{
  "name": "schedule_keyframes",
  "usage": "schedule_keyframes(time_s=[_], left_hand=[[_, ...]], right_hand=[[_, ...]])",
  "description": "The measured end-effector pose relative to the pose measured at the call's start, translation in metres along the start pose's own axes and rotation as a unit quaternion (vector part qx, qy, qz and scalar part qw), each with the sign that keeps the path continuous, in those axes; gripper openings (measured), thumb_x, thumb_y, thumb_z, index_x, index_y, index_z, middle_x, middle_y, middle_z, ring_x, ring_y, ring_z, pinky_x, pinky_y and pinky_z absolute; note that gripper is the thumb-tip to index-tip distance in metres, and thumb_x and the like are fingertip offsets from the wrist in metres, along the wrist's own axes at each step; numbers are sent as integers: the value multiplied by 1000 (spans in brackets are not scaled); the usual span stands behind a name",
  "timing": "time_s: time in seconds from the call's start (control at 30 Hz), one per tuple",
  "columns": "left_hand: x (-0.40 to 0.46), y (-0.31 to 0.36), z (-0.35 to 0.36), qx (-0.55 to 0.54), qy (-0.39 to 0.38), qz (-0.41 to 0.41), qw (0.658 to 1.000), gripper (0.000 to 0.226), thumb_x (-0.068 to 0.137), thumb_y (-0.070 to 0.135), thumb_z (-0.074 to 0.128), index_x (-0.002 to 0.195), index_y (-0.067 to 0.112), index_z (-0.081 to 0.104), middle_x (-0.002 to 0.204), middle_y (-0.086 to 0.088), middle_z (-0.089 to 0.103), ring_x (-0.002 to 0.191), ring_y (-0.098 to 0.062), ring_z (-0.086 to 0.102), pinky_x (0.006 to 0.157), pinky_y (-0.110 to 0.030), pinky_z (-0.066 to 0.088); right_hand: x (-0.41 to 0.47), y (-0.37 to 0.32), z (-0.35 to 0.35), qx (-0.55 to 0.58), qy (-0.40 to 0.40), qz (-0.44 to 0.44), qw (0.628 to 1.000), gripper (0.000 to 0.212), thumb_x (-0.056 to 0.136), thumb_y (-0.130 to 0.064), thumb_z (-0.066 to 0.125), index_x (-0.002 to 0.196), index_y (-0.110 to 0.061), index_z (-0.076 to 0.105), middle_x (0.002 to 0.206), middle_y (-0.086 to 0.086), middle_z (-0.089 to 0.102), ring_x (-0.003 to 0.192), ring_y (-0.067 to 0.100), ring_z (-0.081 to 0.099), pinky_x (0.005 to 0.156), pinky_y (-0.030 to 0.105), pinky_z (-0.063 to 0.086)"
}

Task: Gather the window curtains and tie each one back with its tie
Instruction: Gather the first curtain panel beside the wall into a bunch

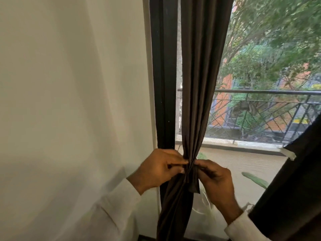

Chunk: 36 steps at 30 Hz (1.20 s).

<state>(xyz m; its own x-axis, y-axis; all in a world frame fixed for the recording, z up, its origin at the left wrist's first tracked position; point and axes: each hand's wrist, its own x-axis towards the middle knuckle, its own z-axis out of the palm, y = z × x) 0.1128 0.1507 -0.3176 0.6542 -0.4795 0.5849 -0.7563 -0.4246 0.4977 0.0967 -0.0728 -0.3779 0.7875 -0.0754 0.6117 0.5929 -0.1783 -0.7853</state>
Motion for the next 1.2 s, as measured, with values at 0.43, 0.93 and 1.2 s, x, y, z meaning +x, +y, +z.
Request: schedule_keyframes(time_s=[0.43, 0.93, 1.2], left_hand=[[13, 12, 4, 248, 46, 169, 953, 18, 103, 21, 66, 118, 19, 77, 124, 6, 76, 98, -22, 54, 88, -47, 46], [54, 27, -11, -38, 55, -77, 995, 10, 94, 21, 82, 102, 21, 86, 89, 9, 82, 83, -14, 79, 81, -49, 65], [39, 36, -9, 67, 38, -1, 997, 25, 96, 24, 78, 119, 26, 70, 101, 9, 77, 91, -11, 73, 81, -38, 63]], right_hand=[[-13, -15, 22, 123, 40, 36, 991, 34, 95, -3, 74, 103, -35, 86, 102, 1, 81, 96, 22, 78, 83, 40, 66], [41, -60, -6, 92, 18, 23, 995, 58, 79, 10, 86, 125, -21, 68, 70, 4, 75, 74, 11, 73, 86, 22, 57], [52, -71, -17, 64, -12, 75, 995, 10, 76, 4, 88, 79, -3, 82, 68, 2, 78, 60, 7, 72, 64, 13, 53]])
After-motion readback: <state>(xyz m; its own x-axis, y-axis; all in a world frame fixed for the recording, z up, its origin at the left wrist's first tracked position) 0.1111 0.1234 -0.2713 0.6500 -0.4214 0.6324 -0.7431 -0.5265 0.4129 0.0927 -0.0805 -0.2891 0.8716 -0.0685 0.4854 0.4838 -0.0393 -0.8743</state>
